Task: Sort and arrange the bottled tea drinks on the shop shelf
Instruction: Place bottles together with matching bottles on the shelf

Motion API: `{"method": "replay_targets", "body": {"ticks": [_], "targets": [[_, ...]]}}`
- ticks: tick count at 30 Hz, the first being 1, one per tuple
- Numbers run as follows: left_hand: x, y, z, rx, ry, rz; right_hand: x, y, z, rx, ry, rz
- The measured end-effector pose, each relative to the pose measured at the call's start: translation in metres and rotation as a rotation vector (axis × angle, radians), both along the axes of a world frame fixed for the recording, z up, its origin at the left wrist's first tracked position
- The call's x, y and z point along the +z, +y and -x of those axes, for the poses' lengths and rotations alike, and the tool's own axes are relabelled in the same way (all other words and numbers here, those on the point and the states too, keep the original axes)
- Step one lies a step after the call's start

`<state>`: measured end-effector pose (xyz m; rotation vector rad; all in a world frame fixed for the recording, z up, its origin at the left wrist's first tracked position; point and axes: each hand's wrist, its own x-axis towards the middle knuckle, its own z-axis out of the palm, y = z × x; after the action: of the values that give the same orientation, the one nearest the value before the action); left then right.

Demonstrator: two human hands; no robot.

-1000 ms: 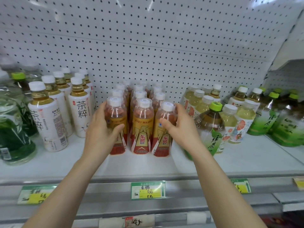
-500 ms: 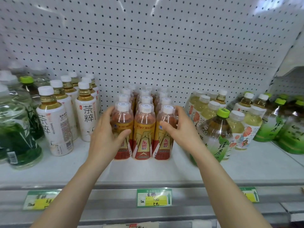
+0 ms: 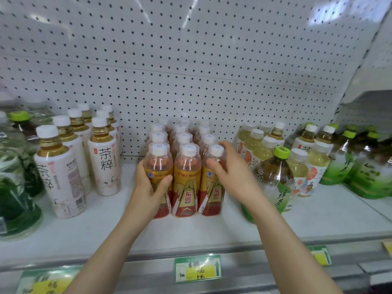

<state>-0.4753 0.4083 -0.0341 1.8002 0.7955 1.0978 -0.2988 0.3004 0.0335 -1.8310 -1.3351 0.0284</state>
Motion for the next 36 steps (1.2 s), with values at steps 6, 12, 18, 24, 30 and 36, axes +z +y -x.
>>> {"method": "replay_targets", "body": {"ticks": [6,12,18,24,30,36], "targets": [[0.001,-0.002,0.001,0.026,0.022,-0.046,-0.003,-0.004,0.001,-0.027,0.001,0.005],[-0.002,-0.042,0.010,0.227,0.120,-0.298,-0.021,-0.053,0.003,-0.229,-0.154,-0.247],[0.006,-0.097,-0.023,0.068,0.099,-0.568,-0.029,-0.123,-0.060,-0.508,0.041,-0.547],[0.021,-0.118,-0.096,-0.115,0.207,-0.621,-0.022,-0.125,-0.153,-0.464,0.098,-0.153],[0.033,-0.133,-0.165,-0.021,0.191,-0.538,-0.022,-0.109,-0.186,-0.150,0.068,0.009],[0.037,-0.148,-0.198,0.067,0.275,-0.451,-0.012,-0.109,-0.211,-0.014,-0.018,0.058]]}}
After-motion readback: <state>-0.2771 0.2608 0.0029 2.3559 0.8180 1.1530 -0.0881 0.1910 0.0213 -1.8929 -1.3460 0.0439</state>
